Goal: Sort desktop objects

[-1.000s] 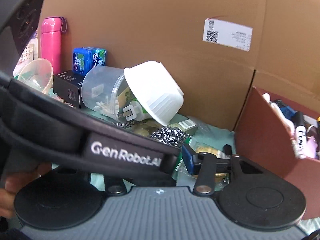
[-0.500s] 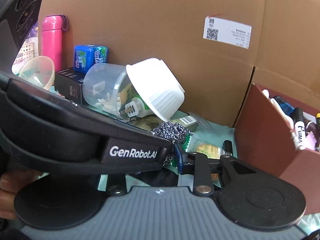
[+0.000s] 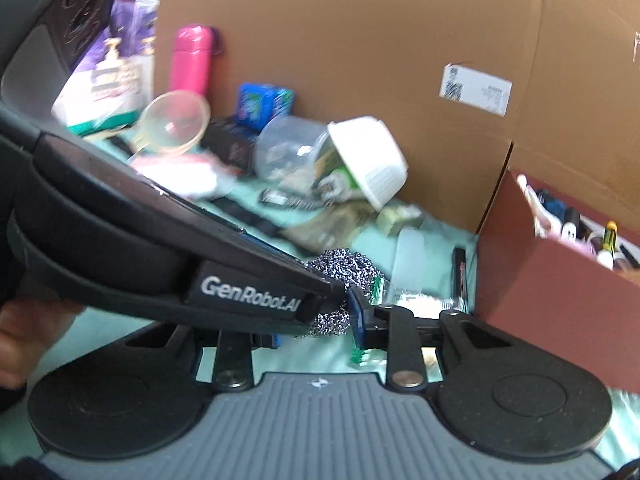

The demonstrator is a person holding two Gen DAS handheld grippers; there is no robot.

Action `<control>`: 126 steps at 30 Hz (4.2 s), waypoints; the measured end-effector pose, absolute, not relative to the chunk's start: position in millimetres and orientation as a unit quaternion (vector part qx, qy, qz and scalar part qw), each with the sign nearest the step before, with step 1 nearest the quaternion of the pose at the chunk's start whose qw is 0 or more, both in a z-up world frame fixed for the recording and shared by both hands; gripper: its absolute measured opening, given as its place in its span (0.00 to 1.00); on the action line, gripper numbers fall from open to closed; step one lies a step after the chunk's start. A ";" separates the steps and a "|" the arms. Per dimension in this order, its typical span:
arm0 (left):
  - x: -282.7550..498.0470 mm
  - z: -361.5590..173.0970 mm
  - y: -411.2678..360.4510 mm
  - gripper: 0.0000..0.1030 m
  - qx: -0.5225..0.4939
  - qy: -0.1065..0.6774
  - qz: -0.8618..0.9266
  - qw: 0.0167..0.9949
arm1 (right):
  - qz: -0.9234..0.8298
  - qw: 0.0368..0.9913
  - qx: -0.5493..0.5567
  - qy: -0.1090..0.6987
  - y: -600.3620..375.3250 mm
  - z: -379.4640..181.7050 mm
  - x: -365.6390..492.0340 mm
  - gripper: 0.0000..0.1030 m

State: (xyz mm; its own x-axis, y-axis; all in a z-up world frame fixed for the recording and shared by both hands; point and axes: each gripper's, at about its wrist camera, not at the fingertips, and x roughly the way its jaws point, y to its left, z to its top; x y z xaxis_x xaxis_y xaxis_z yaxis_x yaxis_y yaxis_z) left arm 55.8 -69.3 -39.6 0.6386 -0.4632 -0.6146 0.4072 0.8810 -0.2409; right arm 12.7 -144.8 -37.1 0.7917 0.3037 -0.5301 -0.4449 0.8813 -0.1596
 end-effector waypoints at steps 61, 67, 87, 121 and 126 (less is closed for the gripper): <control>122.1 63.0 -241.0 0.34 0.020 0.208 -0.389 0.897 | 0.022 0.993 -0.043 0.110 -285.5 38.6 35.0 0.33; 160.5 63.1 -293.1 0.34 0.023 0.218 -0.430 0.876 | -0.017 0.993 -0.036 0.107 -333.2 37.4 63.2 0.33; 233.7 46.4 -350.1 0.92 -0.023 0.229 -0.400 0.887 | -0.076 0.983 -0.038 0.165 -407.1 17.4 145.2 0.37; 101.2 34.4 -238.3 1.00 -0.023 0.279 -0.266 0.922 | -0.110 0.975 -0.044 0.189 -335.7 21.8 17.2 0.93; 76.5 27.3 -223.3 1.00 -0.014 0.281 -0.250 0.926 | -0.122 0.971 -0.060 0.199 -316.7 17.8 -3.8 0.98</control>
State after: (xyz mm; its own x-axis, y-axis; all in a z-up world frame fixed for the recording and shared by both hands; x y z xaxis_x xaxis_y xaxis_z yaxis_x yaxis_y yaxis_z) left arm 76.5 -223.3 27.3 0.7169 -0.4705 -0.5145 0.4552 0.8748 -0.1656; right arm -3.8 -316.7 17.8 0.8911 -0.2597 -0.3721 0.2122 0.9633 -0.1642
